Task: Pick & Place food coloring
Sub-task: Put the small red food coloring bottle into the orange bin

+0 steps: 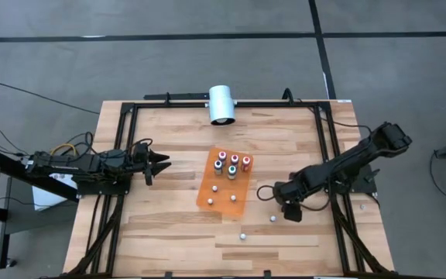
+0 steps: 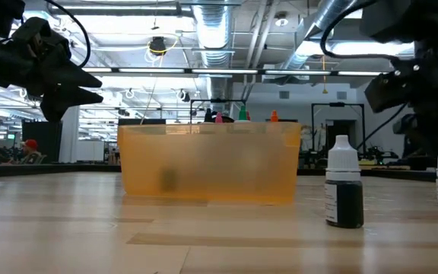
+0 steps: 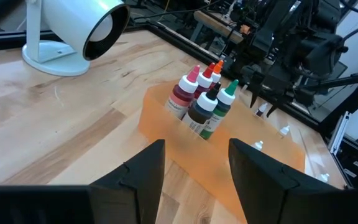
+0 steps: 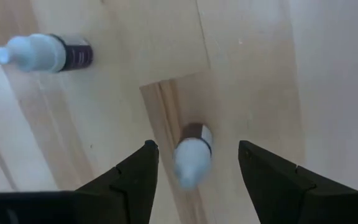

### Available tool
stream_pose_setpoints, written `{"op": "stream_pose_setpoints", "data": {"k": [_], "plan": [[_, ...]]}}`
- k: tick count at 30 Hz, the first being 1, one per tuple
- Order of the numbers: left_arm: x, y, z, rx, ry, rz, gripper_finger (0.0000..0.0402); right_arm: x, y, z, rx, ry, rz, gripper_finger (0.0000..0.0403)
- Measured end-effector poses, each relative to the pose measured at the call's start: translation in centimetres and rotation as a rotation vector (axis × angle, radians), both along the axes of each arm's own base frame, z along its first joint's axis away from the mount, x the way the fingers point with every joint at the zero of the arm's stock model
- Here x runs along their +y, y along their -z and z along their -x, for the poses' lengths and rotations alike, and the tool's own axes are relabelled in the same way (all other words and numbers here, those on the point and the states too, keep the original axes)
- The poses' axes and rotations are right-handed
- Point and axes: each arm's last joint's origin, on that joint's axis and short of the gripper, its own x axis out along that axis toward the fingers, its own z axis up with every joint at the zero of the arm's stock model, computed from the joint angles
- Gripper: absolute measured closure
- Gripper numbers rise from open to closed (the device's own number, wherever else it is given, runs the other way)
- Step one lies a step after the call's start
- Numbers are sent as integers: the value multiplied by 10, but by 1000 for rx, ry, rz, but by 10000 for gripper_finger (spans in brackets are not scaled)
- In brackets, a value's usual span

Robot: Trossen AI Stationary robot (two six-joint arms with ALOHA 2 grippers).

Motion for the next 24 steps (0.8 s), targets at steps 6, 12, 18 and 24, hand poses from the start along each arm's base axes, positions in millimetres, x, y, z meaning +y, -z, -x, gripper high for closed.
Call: {"op": "stream_pose_setpoints", "data": {"k": [6,12,18,24], "plan": [[0,0,0,0,-2,12,233,2,11,-4,36,0,16,203],[0,0,0,0,-2,15,233,1,12,-4,38,0,19,228],[0,0,0,0,-3,17,233,1,7,-3,19,-1,6,252],[0,0,0,1,-2,17,233,0,5,-1,25,-1,9,285]]}}
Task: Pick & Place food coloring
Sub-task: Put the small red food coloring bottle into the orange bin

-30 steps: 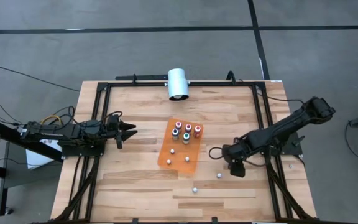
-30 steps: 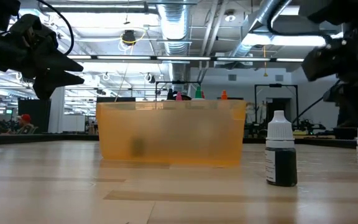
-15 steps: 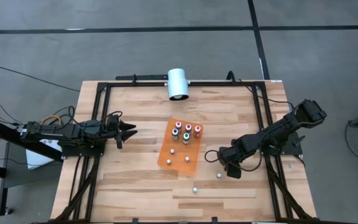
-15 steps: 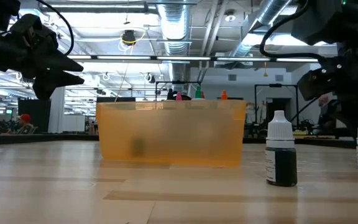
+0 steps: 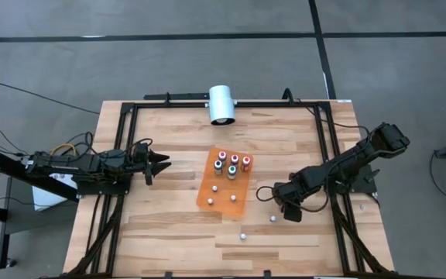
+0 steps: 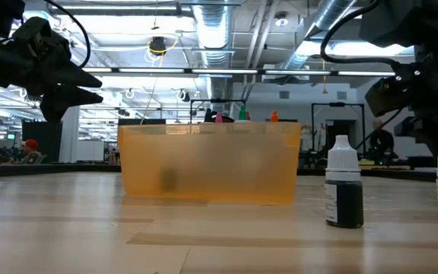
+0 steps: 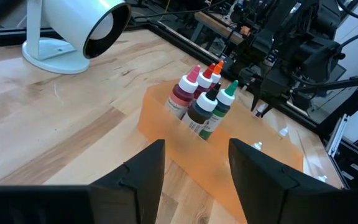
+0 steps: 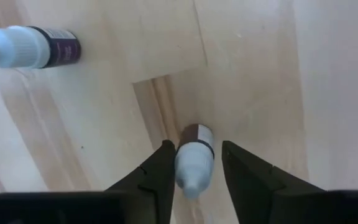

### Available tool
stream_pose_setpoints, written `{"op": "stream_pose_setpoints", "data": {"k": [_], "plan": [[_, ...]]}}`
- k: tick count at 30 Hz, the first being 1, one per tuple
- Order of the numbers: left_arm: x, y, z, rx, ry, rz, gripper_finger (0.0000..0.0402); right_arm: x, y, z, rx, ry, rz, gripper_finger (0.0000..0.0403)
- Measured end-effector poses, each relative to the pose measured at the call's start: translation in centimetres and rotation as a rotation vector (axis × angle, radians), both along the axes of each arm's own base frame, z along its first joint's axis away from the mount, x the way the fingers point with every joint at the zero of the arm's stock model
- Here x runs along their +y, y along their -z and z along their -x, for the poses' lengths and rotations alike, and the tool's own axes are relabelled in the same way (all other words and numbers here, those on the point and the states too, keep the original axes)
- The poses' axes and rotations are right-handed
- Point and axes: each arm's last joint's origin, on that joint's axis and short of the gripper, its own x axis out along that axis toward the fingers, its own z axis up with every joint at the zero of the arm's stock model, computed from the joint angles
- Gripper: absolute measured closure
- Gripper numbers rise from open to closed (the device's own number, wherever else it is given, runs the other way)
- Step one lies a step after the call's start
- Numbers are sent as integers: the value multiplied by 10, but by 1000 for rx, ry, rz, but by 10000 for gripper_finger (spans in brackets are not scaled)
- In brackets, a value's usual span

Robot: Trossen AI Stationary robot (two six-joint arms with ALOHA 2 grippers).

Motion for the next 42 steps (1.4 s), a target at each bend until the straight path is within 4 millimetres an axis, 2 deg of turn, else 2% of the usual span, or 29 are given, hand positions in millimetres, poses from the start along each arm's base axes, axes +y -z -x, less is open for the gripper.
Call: {"op": "stream_pose_setpoints", "data": {"k": [7,14,23,30,37,42], "plan": [[0,0,0,-1,-1,2,233,0,0,0,0,-3,0,329],[0,0,0,-2,-1,6,233,1,-5,-3,-9,-18,-2,332],[0,0,0,-1,-3,4,233,-1,-40,-31,-132,-78,-17,331],[0,0,0,-1,-3,4,233,-16,-79,-62,-298,-111,8,331],[0,0,0,0,-3,2,233,-38,-119,-85,-445,-50,39,331],[0,0,0,2,-2,-3,233,-36,-125,-113,-436,-120,84,331]]}}
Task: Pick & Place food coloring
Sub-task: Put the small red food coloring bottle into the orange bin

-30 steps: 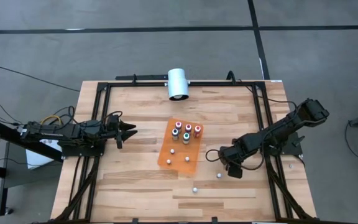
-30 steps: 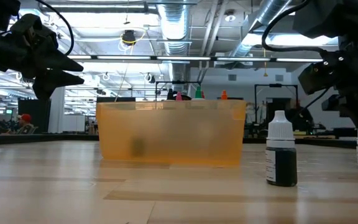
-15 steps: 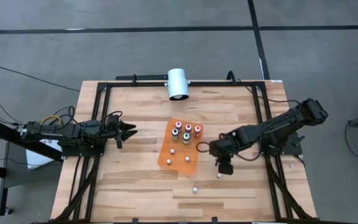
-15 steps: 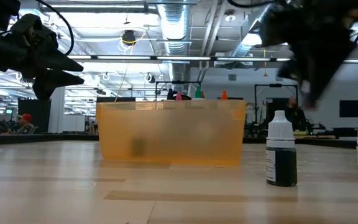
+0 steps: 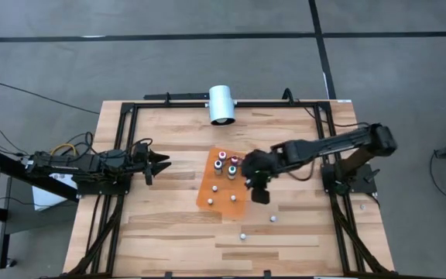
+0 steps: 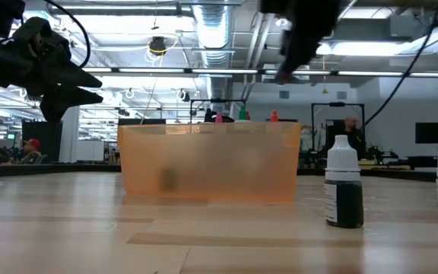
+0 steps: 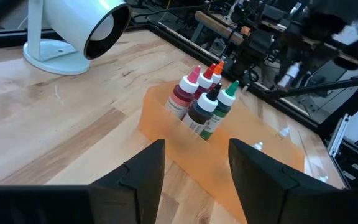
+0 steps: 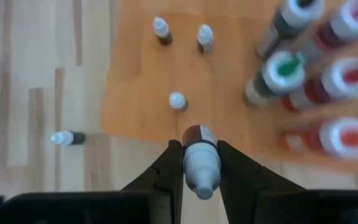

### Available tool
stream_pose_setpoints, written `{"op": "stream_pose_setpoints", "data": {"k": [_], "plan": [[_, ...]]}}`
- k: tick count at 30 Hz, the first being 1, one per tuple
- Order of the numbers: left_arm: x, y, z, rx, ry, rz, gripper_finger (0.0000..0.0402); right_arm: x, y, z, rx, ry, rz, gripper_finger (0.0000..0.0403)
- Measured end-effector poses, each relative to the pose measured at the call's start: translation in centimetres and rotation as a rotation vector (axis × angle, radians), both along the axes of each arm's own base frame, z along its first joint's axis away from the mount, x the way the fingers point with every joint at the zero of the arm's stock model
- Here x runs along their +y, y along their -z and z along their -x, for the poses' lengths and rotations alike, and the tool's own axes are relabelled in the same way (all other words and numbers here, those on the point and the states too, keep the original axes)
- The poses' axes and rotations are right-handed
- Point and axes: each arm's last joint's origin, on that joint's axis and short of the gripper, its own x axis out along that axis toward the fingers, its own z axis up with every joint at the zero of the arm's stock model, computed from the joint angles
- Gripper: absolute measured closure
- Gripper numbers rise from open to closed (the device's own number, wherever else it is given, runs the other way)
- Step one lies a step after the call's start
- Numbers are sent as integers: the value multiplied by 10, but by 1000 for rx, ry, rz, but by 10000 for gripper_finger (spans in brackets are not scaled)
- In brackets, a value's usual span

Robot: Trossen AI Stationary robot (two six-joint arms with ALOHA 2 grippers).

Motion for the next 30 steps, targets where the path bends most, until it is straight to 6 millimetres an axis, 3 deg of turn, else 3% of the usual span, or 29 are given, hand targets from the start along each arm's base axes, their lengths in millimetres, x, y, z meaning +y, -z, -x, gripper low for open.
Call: {"op": "stream_pose_setpoints", "data": {"k": [7,14,26,30], "plan": [[-1,0,0,9,36,-11,233,-1,31,-41,200,-38,138,331],[-2,1,-1,14,65,-11,233,-8,52,-65,232,-41,145,331],[-2,1,-1,28,73,-47,233,19,81,-76,294,-154,172,331],[-2,1,-1,30,74,-50,233,18,90,-77,326,-151,175,331]]}}
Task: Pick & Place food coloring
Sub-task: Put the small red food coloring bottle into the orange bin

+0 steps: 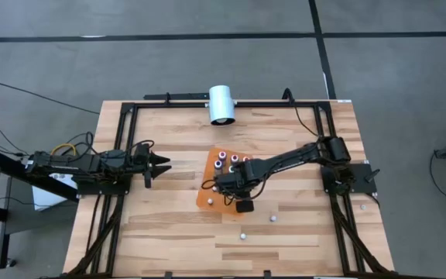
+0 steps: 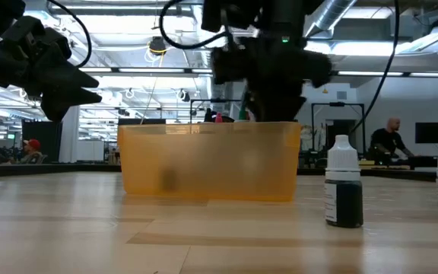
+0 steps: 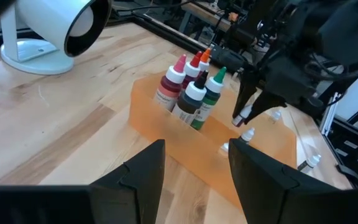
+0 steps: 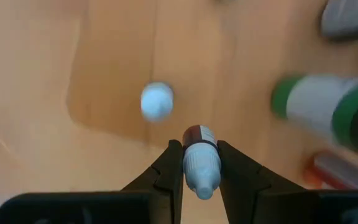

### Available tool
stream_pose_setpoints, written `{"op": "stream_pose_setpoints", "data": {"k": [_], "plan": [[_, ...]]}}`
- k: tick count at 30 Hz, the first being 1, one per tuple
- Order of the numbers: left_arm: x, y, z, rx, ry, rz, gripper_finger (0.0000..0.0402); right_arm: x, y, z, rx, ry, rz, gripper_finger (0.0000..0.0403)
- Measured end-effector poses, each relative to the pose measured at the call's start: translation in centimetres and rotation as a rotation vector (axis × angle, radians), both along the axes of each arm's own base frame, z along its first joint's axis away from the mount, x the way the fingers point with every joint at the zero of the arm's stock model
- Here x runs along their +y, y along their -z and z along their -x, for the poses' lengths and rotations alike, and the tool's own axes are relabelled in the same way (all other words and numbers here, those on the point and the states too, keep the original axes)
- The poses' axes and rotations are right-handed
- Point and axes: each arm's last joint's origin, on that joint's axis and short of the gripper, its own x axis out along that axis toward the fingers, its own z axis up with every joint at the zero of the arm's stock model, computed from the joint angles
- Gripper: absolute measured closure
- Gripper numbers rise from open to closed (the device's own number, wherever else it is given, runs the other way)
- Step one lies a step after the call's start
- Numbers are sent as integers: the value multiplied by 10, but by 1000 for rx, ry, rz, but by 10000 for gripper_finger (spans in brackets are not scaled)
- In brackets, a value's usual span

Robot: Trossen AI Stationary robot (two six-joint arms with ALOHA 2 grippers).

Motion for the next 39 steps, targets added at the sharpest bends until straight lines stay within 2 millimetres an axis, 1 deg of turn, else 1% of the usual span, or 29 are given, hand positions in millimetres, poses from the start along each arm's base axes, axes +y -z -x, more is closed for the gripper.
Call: {"op": "stream_pose_setpoints", "data": {"k": [1,3,9,20,27,39], "plan": [[0,0,0,-1,1,0,233,-1,0,-3,-16,6,-3,331],[0,0,0,0,7,1,233,-3,2,-1,10,14,8,331],[-1,1,0,8,25,4,233,-6,2,-3,-4,14,-2,331],[-1,1,0,9,26,-3,233,-6,2,-2,-2,9,-3,327],[-1,1,0,10,25,-4,233,-3,2,-2,5,-4,-45,313],[-1,1,0,11,27,-10,233,3,2,0,10,-20,-44,311]]}}
